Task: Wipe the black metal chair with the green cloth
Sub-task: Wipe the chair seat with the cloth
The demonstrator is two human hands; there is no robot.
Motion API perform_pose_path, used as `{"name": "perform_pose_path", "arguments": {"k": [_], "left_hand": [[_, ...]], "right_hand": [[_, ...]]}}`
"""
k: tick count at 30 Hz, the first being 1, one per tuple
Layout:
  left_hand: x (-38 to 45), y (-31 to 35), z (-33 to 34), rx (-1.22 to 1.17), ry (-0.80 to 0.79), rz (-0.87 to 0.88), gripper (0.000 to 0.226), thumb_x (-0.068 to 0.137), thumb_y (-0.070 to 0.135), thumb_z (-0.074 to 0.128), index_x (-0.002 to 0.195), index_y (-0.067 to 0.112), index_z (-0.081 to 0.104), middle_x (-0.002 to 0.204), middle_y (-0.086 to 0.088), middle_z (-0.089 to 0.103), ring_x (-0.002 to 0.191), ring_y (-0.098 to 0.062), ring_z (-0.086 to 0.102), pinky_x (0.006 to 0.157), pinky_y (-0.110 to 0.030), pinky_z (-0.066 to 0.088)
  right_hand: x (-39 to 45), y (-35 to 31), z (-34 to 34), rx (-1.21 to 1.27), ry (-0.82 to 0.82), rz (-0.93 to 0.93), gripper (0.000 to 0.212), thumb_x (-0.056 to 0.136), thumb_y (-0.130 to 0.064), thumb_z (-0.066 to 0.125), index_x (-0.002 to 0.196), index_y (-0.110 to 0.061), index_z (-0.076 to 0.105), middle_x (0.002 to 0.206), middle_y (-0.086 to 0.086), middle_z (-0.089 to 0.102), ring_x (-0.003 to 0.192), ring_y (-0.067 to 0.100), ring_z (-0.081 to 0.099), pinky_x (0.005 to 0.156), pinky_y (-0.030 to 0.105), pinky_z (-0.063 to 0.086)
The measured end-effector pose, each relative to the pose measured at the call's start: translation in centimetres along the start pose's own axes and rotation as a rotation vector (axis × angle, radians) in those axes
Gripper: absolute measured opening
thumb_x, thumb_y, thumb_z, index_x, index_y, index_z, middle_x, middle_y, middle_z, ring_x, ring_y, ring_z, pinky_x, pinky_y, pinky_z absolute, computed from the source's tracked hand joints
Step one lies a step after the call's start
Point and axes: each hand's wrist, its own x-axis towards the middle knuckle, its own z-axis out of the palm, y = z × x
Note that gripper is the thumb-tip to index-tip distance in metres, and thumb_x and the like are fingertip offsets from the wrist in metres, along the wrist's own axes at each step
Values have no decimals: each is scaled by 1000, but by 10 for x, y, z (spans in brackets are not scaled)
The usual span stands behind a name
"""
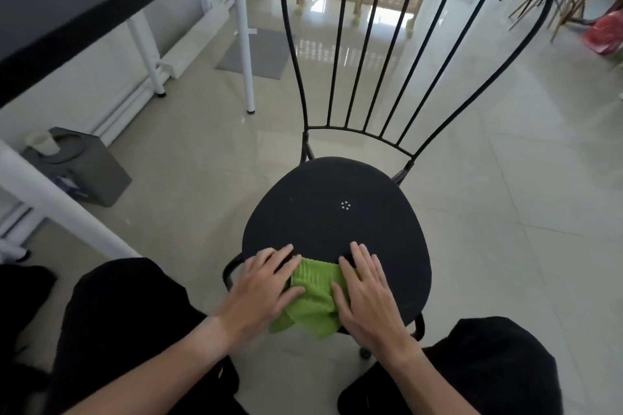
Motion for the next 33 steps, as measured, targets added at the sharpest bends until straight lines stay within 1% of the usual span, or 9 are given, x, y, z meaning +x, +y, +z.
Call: {"name": "perform_pose_path", "arguments": {"k": [3, 5, 9, 15, 19, 23, 27, 31, 33], "left_hand": [[7, 7, -6, -109, 92, -32, 42, 92, 56, 45, 116, 28, 64, 110, 13, 59, 102, -11, 51, 82, -28, 41], [11, 12, -9, -261, 74, -83, 22, 93, 46, 56, 106, 29, 62, 105, 16, 55, 100, -7, 47, 83, -26, 33], [13, 12, -11, -517, 60, -156, 12, 91, 31, 66, 91, 31, 55, 93, 20, 56, 94, 2, 46, 82, -23, 39], [18, 12, -33, -752, -200, -176, 39, 88, 35, 72, 121, 39, 52, 98, 12, 62, 93, -3, 60, 75, -16, 46], [20, 14, -38, -710, -244, -103, 4, 90, 39, 68, 94, 38, 70, 89, 12, 66, 84, -4, 62, 79, -30, 54], [36, 0, -52, -835, -74, -153, 17, 96, 24, 62, 81, 33, 64, 81, 6, 70, 78, -12, 69, 76, -35, 55], [51, -5, -61, -791, -124, -185, 3, 93, 26, 66, 90, 26, 66, 87, 4, 72, 81, -11, 70, 82, -35, 57], [44, 32, -47, -797, -379, -76, 35, 88, 40, 71, 120, 29, 63, 111, 14, 69, 101, 1, 65, 84, -15, 51], [45, 42, -40, -842, -367, -24, 19, 91, 33, 68, 109, 27, 68, 99, 10, 73, 93, -2, 68, 80, -20, 54]], "right_hand": [[-8, -1, -3, 77, 75, -24, 30, 94, -33, 52, 115, -15, 64, 128, 5, 58, 123, 23, 53, 108, 33, 35], [-8, -6, -9, 135, 108, -29, 6, 92, -23, 58, 97, -21, 59, 105, -5, 59, 104, 16, 55, 96, 30, 39], [-2, -18, -18, 253, 74, -21, 18, 94, -7, 47, 87, -22, 42, 79, -7, 52, 75, 13, 48, 81, 32, 41], [1, -27, -29, 447, 15, -34, 11, 105, -18, 33, 95, -23, 36, 60, -9, 40, 52, 14, 40, 55, 28, 29], [7, -27, -33, 314, 18, 11, 20, 104, -40, 34, 96, -23, 41, 59, -8, 49, 55, 20, 51, 56, 39, 44], [15, -18, -48, 229, -36, 179, 49, 98, -58, 32, 69, -21, 44, 62, -4, 55, 64, 19, 55, 62, 39, 43], [17, 6, -62, 299, -186, 166, 32, 93, -38, 46, 64, -23, 49, 65, -8, 57, 65, 12, 54, 61, 31, 38], [23, 7, -75, 501, -174, 93, 6, 71, -21, 47, 71, -26, 51, 70, -7, 59, 66, 8, 53, 58, 24, 40], [27, 4, -80, 514, -158, 54, 10, 69, -15, 48, 73, -23, 51, 72, -8, 57, 67, 7, 51, 58, 19, 36]]}}
